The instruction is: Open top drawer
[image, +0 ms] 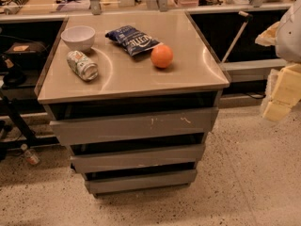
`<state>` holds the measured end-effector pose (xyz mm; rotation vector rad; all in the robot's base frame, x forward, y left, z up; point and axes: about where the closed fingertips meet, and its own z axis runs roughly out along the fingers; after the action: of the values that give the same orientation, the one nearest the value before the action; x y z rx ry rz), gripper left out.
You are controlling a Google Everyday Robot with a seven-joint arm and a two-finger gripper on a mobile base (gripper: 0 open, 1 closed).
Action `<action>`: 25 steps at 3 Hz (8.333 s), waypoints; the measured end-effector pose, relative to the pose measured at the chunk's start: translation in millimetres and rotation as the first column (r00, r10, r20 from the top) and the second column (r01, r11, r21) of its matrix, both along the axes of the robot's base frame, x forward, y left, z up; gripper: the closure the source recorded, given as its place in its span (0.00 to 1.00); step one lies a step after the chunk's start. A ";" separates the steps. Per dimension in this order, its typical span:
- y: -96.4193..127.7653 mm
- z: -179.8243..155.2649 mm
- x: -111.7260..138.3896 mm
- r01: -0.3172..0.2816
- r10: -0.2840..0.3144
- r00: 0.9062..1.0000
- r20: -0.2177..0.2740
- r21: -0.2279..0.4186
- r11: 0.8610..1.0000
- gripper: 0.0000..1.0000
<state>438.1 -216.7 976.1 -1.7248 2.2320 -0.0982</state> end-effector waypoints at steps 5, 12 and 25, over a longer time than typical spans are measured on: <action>114.5 -164.9 13.8 -0.081 0.100 0.989 -0.113 0.164 0.983 0.00; 131.4 -298.4 126.1 -0.045 0.062 0.994 -0.085 0.190 0.981 0.00; 176.4 -317.3 87.8 -0.147 0.192 0.945 -0.264 0.180 0.973 0.89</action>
Offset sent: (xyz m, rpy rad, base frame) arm -0.0110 0.0300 -0.0529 0.0981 0.0145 0.0317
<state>526.0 -40.3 658.8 -1.9330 2.1941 0.3765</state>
